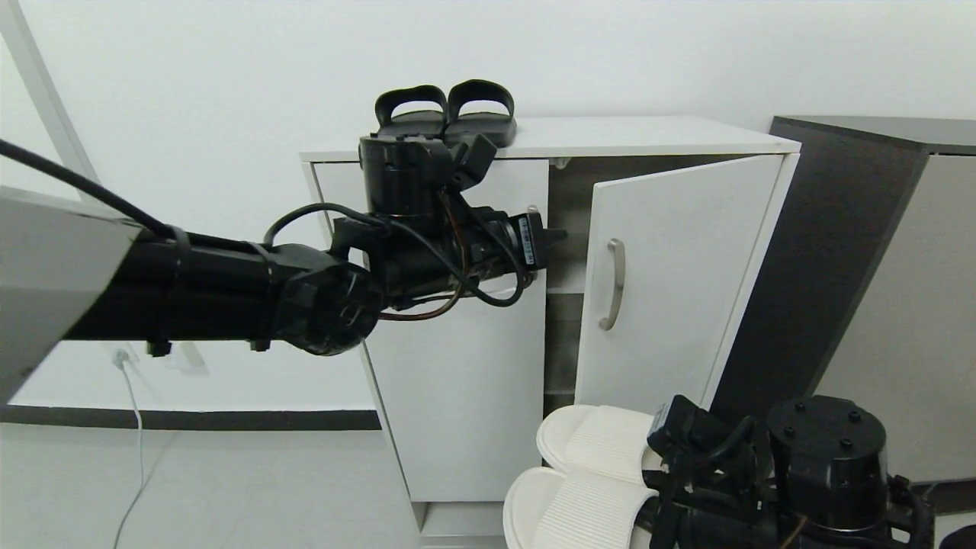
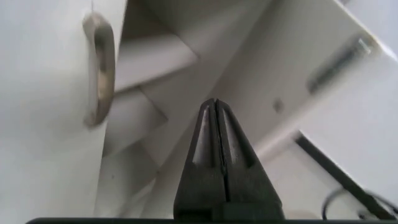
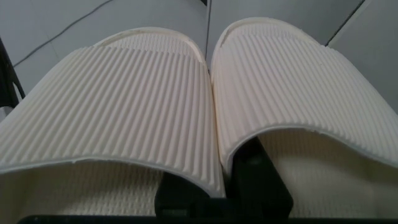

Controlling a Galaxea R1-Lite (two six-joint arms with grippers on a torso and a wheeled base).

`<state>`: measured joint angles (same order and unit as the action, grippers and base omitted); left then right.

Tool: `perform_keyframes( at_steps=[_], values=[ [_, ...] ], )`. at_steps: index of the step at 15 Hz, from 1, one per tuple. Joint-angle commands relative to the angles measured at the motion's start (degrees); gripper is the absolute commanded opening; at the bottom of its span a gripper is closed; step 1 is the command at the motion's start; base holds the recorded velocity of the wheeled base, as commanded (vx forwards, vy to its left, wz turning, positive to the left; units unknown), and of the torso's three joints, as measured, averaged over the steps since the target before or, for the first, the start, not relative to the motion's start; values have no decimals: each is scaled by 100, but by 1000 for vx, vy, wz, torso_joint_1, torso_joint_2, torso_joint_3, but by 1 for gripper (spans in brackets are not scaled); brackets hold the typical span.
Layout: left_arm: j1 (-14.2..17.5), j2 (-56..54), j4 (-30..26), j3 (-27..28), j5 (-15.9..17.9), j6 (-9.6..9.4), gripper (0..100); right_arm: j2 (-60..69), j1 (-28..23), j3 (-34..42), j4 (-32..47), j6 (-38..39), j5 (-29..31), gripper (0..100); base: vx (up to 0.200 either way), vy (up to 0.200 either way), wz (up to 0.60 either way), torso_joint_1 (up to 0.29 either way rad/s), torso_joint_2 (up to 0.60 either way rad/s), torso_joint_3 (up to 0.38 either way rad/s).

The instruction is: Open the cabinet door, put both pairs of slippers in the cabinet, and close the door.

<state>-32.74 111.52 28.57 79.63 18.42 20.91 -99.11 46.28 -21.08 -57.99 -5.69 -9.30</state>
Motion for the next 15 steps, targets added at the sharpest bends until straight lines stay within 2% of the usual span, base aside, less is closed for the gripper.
perform_keyframes(
  at_steps=[1, 3, 7, 9, 11, 13, 15],
  values=[
    [-65, 458, 113, 237, -31, 168, 0, 23, 48, 42, -2, -2, -1, 0, 0, 0, 0, 0, 0, 0],
    [-118, 450, 104, 229, -31, 309, 0, 23, 110, 60, -2, -2, -1, 0, -100, 0, 0, 6, 1, 1],
    [-452, 344, 192, -9, -119, 335, 0, 14, 127, 60, 7, 7, -1, 0, -200, 0, 0, 0, -2, 1],
    [-830, 10, 210, -360, -172, 318, 0, 14, 171, 77, 7, 7, -1, 0, -200, 0, 0, -5, -2, 7],
    [-1103, -157, 298, -431, -172, 300, 0, 14, 189, 77, 7, 7, 7, 0, -200, 0, 0, 5, 0, 2],
    [-1103, -262, 377, -448, -190, 300, 0, 14, 198, 77, -11, 7, 25, 0, -200, 0, 0, 0, -2, 5],
    [-936, -403, 394, -606, -242, 291, 0, 14, 189, 69, -19, 16, 34, 0, 0, 0, 0, 0, 0, 0]
  ],
)
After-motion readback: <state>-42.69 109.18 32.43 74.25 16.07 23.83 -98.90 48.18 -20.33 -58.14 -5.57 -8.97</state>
